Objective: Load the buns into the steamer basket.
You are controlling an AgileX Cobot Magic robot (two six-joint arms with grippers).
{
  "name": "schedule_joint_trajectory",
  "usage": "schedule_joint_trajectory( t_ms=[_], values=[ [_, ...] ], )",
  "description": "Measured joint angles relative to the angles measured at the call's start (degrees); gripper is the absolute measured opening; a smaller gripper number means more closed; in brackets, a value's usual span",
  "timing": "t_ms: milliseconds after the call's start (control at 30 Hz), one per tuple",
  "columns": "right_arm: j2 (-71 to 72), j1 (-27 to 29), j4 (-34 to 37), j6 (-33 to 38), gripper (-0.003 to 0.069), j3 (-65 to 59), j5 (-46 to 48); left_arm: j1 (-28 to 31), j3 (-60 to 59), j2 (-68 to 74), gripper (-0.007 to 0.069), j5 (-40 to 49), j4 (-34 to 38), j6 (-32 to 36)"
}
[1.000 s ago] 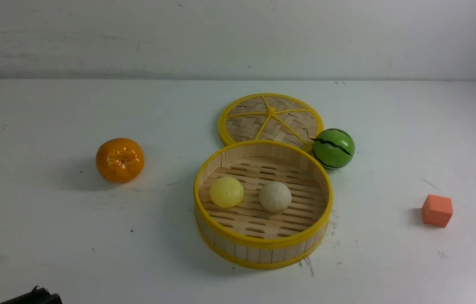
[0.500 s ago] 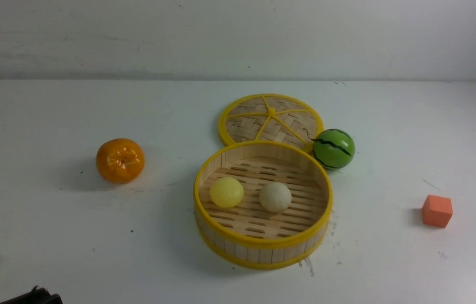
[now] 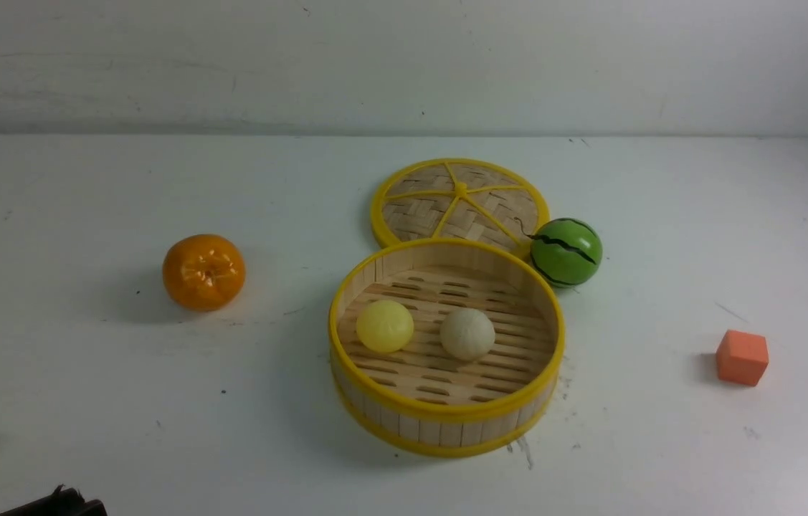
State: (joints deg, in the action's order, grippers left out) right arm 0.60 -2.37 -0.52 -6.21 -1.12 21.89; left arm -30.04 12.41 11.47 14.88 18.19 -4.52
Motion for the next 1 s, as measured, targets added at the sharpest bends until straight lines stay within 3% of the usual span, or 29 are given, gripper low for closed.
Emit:
schedule_joint_trajectory(
  t_ms=[500,567,700,733,767,1000],
  values=[
    [0.0,0.0,0.0,0.0,0.0032,0.0,0.0,0.2,0.0,-0.1,0.0185,-0.3,-3.2,0.0],
    [0.0,0.0,0.0,0.0,0.0032,0.0,0.0,1.8,-0.3,-0.6,0.0163,-0.5,-5.5,0.0],
    [0.0,0.0,0.0,0.0,0.0036,0.0,0.0,12.0,-4.4,-5.7,0.002,-3.3,-8.2,0.2],
    [0.0,0.0,0.0,0.0,0.0036,0.0,0.0,12.0,-4.6,-6.0,0.0014,-3.4,-8.2,0.2],
    [0.0,0.0,0.0,0.0,0.004,0.0,0.0,16.6,-6.3,-8.8,-0.0013,-3.7,-8.8,0.2],
    [0.0,0.0,0.0,0.0,0.0049,0.0,0.0,22.4,-9.1,-12.1,-0.0013,-3.5,-9.5,0.2]
  ],
)
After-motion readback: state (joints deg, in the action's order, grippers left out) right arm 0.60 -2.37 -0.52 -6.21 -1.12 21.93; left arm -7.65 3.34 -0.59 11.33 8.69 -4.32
